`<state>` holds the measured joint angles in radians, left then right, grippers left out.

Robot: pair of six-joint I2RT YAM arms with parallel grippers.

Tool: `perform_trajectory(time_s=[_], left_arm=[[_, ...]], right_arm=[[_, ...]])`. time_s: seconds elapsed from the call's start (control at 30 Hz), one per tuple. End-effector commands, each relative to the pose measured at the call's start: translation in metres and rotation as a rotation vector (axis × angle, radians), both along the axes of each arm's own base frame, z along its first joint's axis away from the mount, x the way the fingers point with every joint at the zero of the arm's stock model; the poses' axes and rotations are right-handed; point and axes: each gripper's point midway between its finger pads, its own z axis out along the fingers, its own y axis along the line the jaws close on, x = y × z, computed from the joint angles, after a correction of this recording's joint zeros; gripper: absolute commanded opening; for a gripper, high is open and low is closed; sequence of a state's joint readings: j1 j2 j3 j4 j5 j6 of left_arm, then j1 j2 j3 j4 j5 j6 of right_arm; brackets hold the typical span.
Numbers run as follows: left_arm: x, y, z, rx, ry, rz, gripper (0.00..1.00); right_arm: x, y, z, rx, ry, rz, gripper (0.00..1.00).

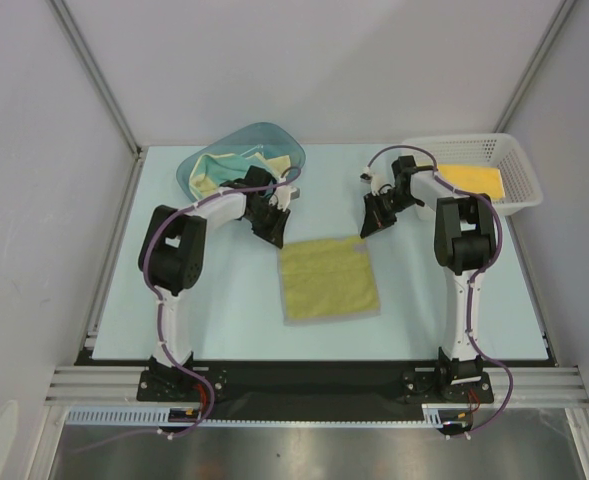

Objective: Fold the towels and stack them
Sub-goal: Fold the towel

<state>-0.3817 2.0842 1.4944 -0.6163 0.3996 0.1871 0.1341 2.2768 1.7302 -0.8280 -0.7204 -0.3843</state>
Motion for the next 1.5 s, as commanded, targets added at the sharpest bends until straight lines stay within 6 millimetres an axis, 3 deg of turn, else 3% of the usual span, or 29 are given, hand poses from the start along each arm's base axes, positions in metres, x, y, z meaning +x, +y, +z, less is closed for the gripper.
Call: perform_trajectory(time_s=[0.0, 0.07, 0.1, 0.13, 0.27, 0.53, 1.0, 1.27, 1.47], left_arm=[[0.002, -0.011, 0.004, -0.048, 0.016, -0.014, 0.22], [0.0, -0.013, 0.003, -0.056, 0.03, -0.017, 0.15], [-0.001, -0.014, 0.001, -0.054, 0.035, -0.02, 0.05], [-0.001, -0.014, 0.001, -0.05, 0.036, -0.02, 0.0], [0.009, -0.007, 0.002, -0.001, -0.001, 0.012, 0.0], [0.056, 0.001, 0.039, 0.018, -0.167, 0.124, 0.0], [0.076, 0.011, 0.052, 0.032, -0.264, 0.183, 0.0], [0.078, 0.009, 0.076, 0.007, -0.309, 0.184, 0.0], [0.069, 0.012, 0.098, -0.017, -0.348, 0.193, 0.0]], right_arm=[[0.009, -0.002, 0.019, 0.004, -0.068, -0.013, 0.0], [0.008, -0.002, 0.019, 0.002, -0.066, -0.015, 0.0], [0.009, -0.003, 0.019, -0.001, -0.065, -0.016, 0.0], [0.008, -0.003, 0.02, -0.001, -0.067, -0.016, 0.0], [0.013, -0.001, 0.028, 0.006, -0.089, -0.036, 0.0], [0.042, -0.018, 0.045, -0.067, -0.263, -0.149, 0.0], [0.057, -0.039, 0.056, -0.101, -0.403, -0.216, 0.0], [0.057, -0.035, 0.066, -0.074, -0.434, -0.222, 0.0], [0.056, -0.04, 0.089, -0.118, -0.527, -0.283, 0.0]])
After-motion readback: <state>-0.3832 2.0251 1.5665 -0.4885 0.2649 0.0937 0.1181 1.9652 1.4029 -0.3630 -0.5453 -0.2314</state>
